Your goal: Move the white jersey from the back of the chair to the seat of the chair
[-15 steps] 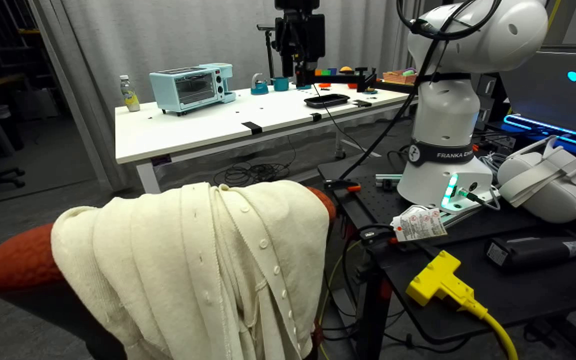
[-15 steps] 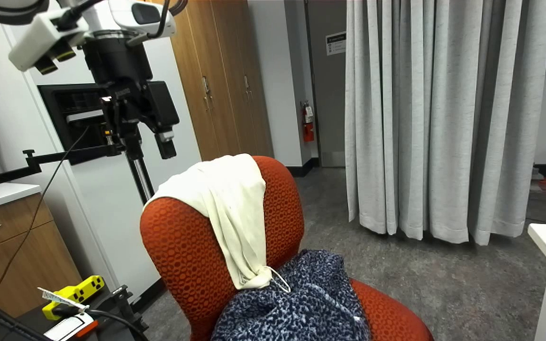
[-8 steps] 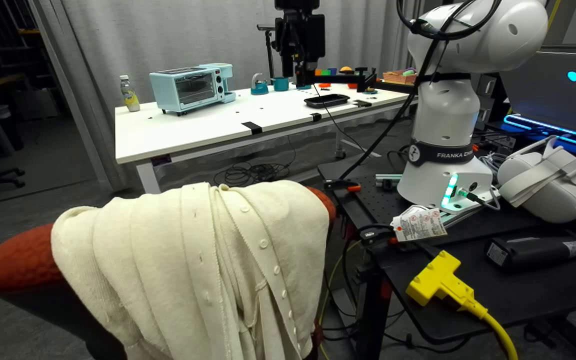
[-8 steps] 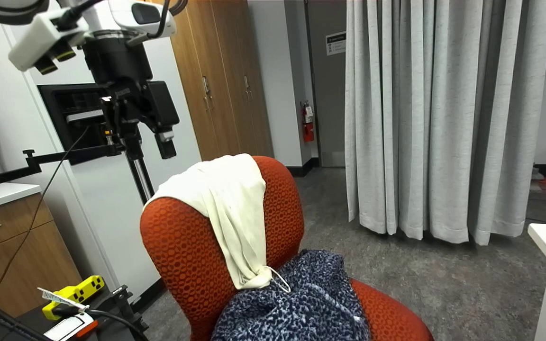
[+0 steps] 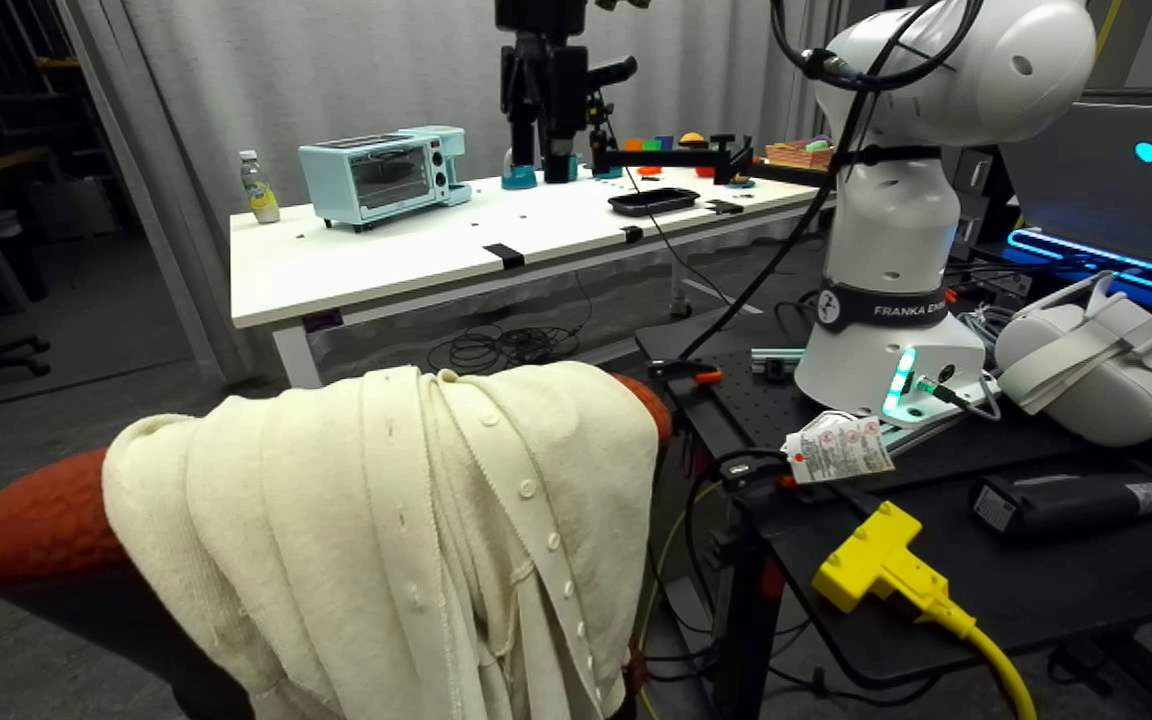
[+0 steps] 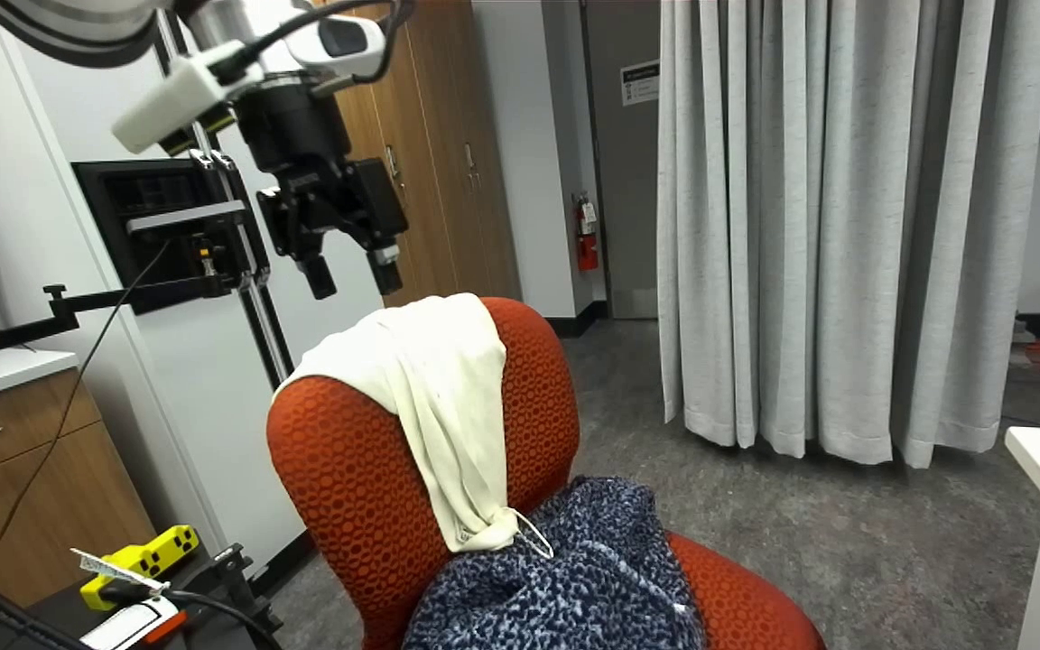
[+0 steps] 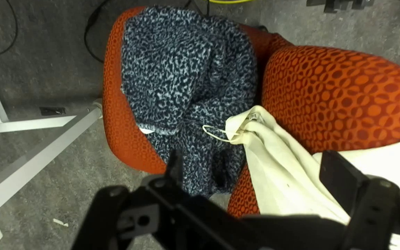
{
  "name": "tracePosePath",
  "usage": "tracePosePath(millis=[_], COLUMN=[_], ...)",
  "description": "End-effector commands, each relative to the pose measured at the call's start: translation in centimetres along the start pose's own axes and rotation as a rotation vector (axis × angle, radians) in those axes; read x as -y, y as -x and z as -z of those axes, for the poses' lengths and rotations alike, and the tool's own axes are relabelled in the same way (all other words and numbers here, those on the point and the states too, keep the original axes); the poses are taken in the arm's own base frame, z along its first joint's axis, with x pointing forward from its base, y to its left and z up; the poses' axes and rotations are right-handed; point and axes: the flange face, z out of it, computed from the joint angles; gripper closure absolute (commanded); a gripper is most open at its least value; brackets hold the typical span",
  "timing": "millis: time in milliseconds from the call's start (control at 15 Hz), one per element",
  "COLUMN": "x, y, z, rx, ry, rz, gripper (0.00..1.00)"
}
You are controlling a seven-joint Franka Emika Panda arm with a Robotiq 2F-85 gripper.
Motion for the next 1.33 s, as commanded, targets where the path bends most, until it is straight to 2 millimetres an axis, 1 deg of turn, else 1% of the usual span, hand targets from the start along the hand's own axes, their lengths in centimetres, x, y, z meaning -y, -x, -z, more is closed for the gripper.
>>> tracePosePath(millis=[0,133,200,267,400,733,800,1000,1267], x=[-2.0,-2.4,-1.6,-1.8,-1.8,-1.7,-1.3,1.0,5.6], y=[-6.2,-9.6,-5.7,-6.6,-6.7,-6.2,-6.7,-8.3,-10.6], z=[-2.4,-3.4,-2.5,-3.0,-3.6,-2.9,-3.1,-3.1,-1.5], rx=[-0.006,-0.001,-0.011,0.0,0.013,-0.003,-0.012,-0.046,-0.108], ry=[0.001,-0.001,0.01,0.01,0.007,0.01,0.007,0.015,0.021], rz=[0.043,0.057,0.03,0.032,0.032,0.031,0.061,0.145,0.278], gripper=[0.0,0.0,0.0,0.0,0.0,0.0,0.0,0.0,0.0])
